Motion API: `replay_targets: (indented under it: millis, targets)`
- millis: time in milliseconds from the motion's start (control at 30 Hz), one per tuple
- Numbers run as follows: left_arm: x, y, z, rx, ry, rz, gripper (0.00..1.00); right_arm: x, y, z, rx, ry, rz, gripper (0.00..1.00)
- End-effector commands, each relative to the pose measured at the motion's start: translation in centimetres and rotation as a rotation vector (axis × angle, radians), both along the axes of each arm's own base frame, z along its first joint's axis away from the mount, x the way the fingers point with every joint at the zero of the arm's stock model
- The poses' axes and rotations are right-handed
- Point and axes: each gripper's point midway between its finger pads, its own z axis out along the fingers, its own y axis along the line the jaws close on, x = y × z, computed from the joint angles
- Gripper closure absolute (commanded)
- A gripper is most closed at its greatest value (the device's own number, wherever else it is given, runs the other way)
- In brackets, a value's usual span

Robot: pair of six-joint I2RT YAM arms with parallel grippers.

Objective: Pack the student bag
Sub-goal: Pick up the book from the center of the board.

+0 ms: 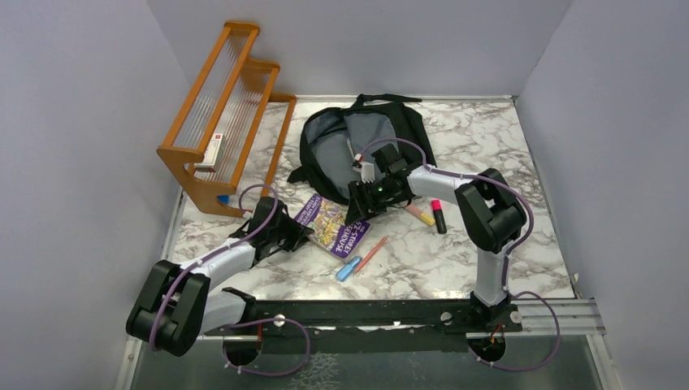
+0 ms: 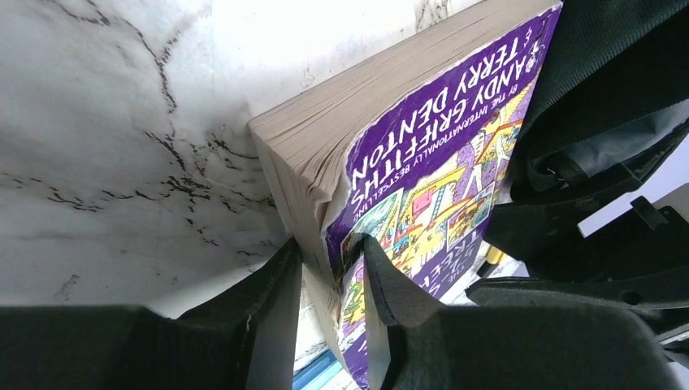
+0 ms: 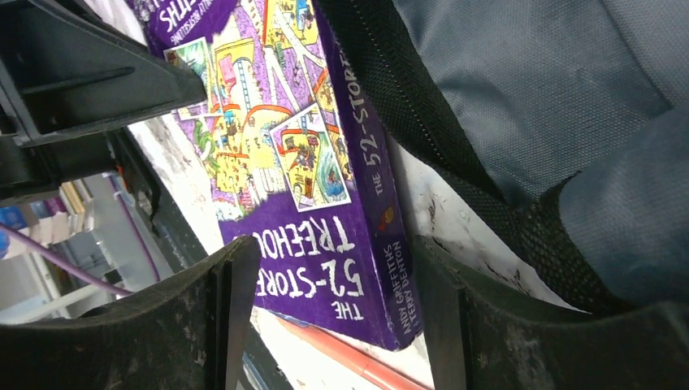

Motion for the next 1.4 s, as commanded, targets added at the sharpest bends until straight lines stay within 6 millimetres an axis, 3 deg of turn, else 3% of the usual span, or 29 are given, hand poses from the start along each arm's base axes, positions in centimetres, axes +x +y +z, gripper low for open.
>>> replay_targets:
  millis: [0,300,500,567,733,833,967,1100,1233,1367]
  targets:
    - [-6.7,3.7,-6.5,0.196,0.282,-0.01,1.0,-3.7,0.9,-1.1,0.081,0.167,0.08,0.3]
    - [-6.2,3.4,-6.5,0.19,0.27,-0.016,1.0,-4.3,2.6,0.9,0.234,0.244,0.105,0.47]
    - [-5.0,3.0,-5.0,0.183,0.195,-0.041,1.0,-2.3,2.3,2.3,0.19,0.081,0.054,0.77]
    - [-3.9,2.8,-3.5,0.177,0.129,-0.043,0.89,-1.6,1.9,3.1,0.16,0.007,0.035,0.85]
    - [-1.0,3.6,2.3,0.227,-0.065,-0.035,0.49,-0.7,1.2,6.5,0.147,-0.117,0.025,0.99]
    - [0.5,5.6,7.5,0.337,-0.184,-0.011,0.34,-0.3,1.1,10.9,0.177,-0.195,0.027,0.99]
    - [2.5,7.1,15.7,0.422,-0.434,0.0,0.25,2.1,0.4,15.8,0.175,-0.342,-0.028,0.99]
    - [4.8,6.0,23.1,0.484,-0.767,-0.11,0.19,5.7,-1.7,18.6,0.135,-0.467,-0.09,0.99]
    - [7.6,3.7,27.5,0.582,-0.955,-0.287,0.12,8.7,-4.3,20.4,0.094,-0.56,-0.131,0.99]
    - [11.3,0.3,31.1,0.626,-1.111,-0.552,0.1,9.8,-6.0,22.0,0.093,-0.683,-0.125,0.99]
